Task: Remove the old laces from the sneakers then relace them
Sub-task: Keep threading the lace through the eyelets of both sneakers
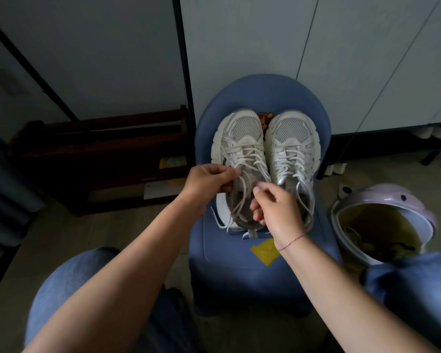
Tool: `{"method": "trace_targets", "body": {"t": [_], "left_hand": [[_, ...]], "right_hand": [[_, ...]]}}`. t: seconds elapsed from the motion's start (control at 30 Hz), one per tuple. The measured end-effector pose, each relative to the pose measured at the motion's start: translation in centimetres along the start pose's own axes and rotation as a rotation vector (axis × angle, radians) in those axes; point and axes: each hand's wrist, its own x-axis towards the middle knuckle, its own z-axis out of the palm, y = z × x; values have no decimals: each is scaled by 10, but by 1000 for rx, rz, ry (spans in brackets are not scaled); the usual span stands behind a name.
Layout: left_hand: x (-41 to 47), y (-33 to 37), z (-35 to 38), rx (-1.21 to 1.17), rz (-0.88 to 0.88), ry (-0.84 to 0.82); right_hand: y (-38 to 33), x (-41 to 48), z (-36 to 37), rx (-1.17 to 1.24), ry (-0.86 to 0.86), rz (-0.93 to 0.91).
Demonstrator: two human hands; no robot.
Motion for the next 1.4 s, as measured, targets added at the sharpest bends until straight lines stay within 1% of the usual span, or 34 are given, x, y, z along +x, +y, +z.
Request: {"method": "trace_targets", "body": {"t": [0.17,0.3,0.4,0.5,0.57,0.6,0.63,0.7,0.73,0.77,0.8,0.87,0.9,0.93,1.0,1.07,1.13,1.2,1.23,1.27,1.33,1.37,1.4], "left_hand": [[0,0,0,-8,-5,-5],[-1,0,-1,-10,2,-6],[-1,1,0,6,10,-4],[-3,2,2,25,29,-5],[-3,1,4,55,40,-2],[-3,-1,5,108,71,16],[-3,-2,6,216,146,53],[-6,1,10,462,400,115],[-9,4,13,493,514,80],[-11,9,17,450,564,-10],[-15,13,22,369,554,-118],[-21,20,30,258,466,-297],[-23,22,33,259,437,-335],[-22,23,35,273,427,-337],[-18,26,34,264,424,-271],[-10,30,29,214,396,-131],[-1,31,23,148,318,9],[3,30,17,92,238,94],[4,29,16,96,231,125],[3,28,16,137,253,165],[-3,30,21,256,360,239],[-8,31,25,295,412,223],[-15,32,31,326,441,160]], "right_hand": [[-2,2,15,215,53,83],[-9,7,18,331,-1,190],[-15,8,10,356,-128,256],[-26,4,-7,300,-354,337],[-38,0,-22,210,-466,308],[-44,-1,-29,155,-494,266],[-50,-1,-37,101,-507,217],[-61,2,-50,2,-490,119],[-64,4,-54,-38,-471,84],[-67,6,-58,-65,-455,59],[-69,8,-60,-77,-445,43],[-70,10,-62,-67,-436,30],[-70,11,-62,-54,-434,36],[-70,13,-63,-36,-436,47],[-68,16,-67,25,-460,82],[-65,19,-73,88,-480,115],[-62,20,-79,105,-458,144],[-57,21,-83,115,-438,175],[-55,22,-83,132,-435,184],[-54,22,-82,155,-429,190],[-52,24,-79,214,-375,190],[-52,25,-77,243,-334,181],[-53,26,-75,269,-297,166]]}}
